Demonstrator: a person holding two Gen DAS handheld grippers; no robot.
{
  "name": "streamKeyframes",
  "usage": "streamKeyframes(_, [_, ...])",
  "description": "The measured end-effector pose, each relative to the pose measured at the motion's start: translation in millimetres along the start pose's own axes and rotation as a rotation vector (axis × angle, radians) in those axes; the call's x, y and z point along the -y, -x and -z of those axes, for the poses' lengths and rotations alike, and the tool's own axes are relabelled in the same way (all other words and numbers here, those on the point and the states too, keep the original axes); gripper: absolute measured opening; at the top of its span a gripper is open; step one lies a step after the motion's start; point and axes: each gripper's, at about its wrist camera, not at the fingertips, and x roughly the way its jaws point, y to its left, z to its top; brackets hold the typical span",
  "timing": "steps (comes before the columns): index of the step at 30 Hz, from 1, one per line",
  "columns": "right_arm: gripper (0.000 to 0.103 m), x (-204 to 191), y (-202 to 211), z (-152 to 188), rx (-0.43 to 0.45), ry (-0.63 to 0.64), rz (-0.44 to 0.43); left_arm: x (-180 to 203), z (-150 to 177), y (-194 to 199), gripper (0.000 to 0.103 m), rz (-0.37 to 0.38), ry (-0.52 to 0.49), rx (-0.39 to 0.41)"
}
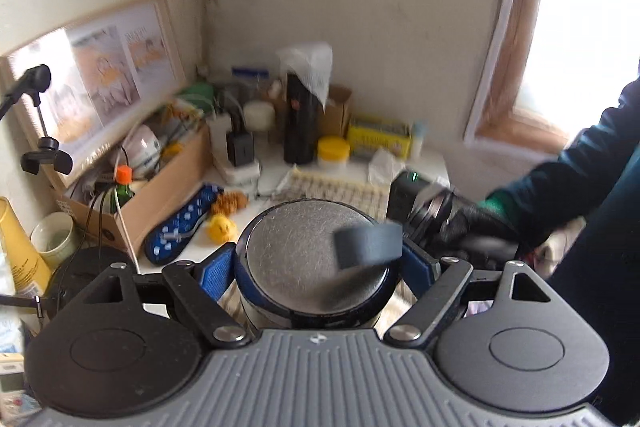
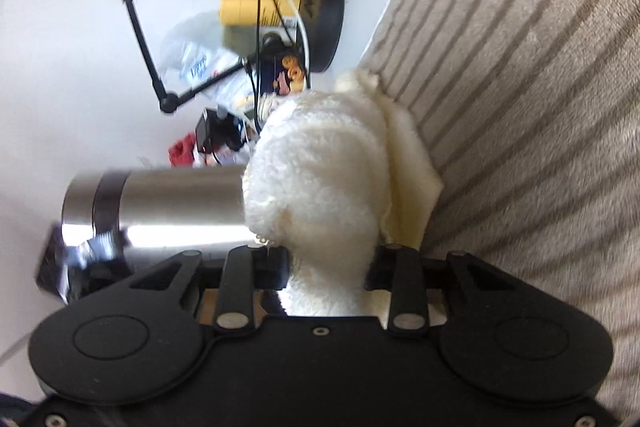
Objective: Clean container
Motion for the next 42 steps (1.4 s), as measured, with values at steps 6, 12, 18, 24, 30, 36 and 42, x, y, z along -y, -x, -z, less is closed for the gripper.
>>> streamKeyframes(6, [0.031,-12,14,6,0.100,-0.013,-0.019,40,-9,-7,0.085,-0.244,0.154,0.005])
streamKeyframes(12, [0.031,-32,22,7,0.128,0.030,-0.038,47,-2,-11,0.087,-0.423,0.496,0.085])
streamKeyframes(18, [0.031,-47,19,10,0.119,0.076,-0.026,68,2,-19,0.087,-0.531,0.491,0.125])
streamKeyframes(24, [0.031,-50,27,9,0.135,0.093,-0.046,57,22,-15,0.083,-0.414,0.298,0.173])
streamKeyframes(30, [0.032,-71,27,-12,0.090,0.174,-0.119,28,36,-1,0.083,-0.209,0.172,0.198])
streamKeyframes(36, [0.032,-108,25,-27,0.026,0.311,-0.201,20,37,0,0.083,-0.150,0.142,0.199])
streamKeyframes(42, [0.031,-132,31,-26,0.033,0.364,-0.263,25,40,-2,0.083,-0.160,0.139,0.207])
